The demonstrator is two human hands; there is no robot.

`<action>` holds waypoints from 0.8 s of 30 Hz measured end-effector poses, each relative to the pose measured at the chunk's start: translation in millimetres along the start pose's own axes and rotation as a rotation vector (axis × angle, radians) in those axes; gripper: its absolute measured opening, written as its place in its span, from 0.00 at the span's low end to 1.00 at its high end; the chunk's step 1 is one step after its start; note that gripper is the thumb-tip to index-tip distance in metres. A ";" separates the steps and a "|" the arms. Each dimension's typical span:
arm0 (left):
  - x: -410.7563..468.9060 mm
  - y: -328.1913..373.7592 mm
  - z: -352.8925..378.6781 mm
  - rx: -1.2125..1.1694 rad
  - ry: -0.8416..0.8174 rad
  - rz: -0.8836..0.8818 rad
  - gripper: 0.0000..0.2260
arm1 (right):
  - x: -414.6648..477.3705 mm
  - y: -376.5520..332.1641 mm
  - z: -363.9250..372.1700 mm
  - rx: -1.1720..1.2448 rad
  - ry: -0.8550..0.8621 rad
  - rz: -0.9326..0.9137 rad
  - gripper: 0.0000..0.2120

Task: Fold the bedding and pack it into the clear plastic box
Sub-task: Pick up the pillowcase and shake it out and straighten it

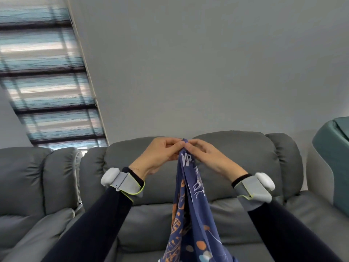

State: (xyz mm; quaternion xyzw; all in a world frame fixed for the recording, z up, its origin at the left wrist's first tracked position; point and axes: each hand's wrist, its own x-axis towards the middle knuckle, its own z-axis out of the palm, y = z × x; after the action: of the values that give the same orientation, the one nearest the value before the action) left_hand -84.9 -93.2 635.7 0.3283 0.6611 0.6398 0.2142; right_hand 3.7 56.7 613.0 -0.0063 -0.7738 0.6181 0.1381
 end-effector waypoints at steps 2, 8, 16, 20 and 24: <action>2.3 10.6 -4.8 0.062 -0.012 0.062 0.07 | 5.4 -12.2 0.0 -0.150 -0.087 -0.015 0.17; -2.0 18.4 7.2 -0.195 0.079 0.148 0.05 | 34.9 -56.8 -3.3 -0.316 0.054 -0.255 0.16; -7.5 -68.7 -0.3 0.549 -0.010 0.109 0.13 | 53.6 -130.0 -65.1 -0.229 0.434 -0.440 0.14; 12.6 -94.9 -47.1 0.781 0.112 0.027 0.02 | 56.9 -148.0 -111.7 -0.305 0.704 -0.490 0.22; 53.9 -26.5 -110.2 0.856 0.661 0.299 0.13 | 58.1 -149.4 -133.9 -0.313 0.923 -0.448 0.23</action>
State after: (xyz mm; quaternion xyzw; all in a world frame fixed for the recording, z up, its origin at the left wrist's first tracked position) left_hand -204.0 -131.8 626.8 0.2581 0.8400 0.4068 -0.2497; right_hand 1.5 159.9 794.7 -0.1328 -0.6979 0.3836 0.5901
